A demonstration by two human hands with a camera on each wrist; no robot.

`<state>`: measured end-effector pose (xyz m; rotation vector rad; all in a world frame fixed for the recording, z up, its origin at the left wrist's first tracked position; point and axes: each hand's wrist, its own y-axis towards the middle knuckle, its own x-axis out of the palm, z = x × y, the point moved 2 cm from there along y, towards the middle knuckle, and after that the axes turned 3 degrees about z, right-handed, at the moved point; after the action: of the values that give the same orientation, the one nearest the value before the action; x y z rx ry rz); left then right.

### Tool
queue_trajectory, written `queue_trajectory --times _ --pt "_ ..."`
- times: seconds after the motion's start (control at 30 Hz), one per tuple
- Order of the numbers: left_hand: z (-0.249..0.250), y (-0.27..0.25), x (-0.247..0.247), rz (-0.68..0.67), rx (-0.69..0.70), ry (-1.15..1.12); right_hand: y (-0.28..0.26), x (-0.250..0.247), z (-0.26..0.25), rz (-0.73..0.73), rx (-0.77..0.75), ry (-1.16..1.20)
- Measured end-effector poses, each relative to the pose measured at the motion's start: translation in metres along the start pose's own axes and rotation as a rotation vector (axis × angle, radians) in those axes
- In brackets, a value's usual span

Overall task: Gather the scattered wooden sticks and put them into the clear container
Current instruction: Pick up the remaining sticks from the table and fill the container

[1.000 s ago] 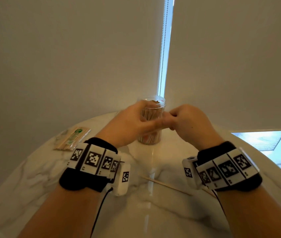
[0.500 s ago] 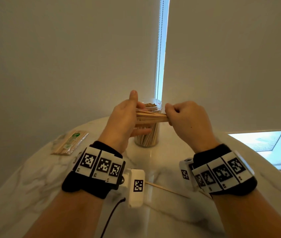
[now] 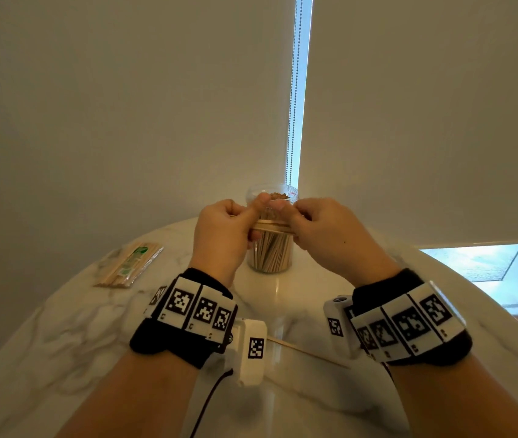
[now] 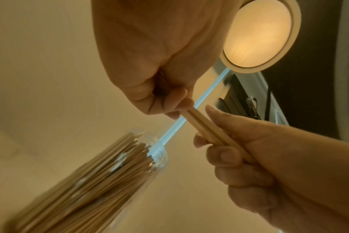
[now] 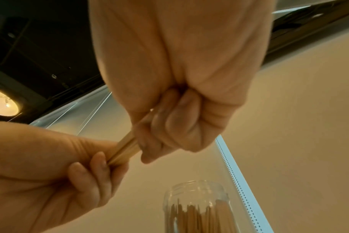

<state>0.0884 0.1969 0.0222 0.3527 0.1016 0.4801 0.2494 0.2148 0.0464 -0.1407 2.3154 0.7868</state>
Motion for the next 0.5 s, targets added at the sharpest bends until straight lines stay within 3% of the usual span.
queue_trajectory --times 0.07,0.17,0.27,0.4,0.5 --pt "-0.006 0.002 -0.001 0.048 -0.069 -0.066 0.000 0.002 -0.003 0.003 -0.063 -0.017" --pt "-0.015 -0.001 0.006 0.057 -0.153 -0.172 -0.003 0.007 -0.006 0.135 -0.103 -0.210" --pt "-0.013 -0.005 0.017 -0.003 -0.199 -0.234 -0.003 0.002 0.000 0.225 -0.034 -0.354" --pt "-0.007 0.005 0.013 -0.038 -0.336 -0.199 0.005 -0.022 0.019 0.244 0.118 -0.270" --pt "-0.012 0.015 0.008 -0.023 -0.353 -0.131 0.005 -0.049 0.032 0.348 0.195 -0.248"
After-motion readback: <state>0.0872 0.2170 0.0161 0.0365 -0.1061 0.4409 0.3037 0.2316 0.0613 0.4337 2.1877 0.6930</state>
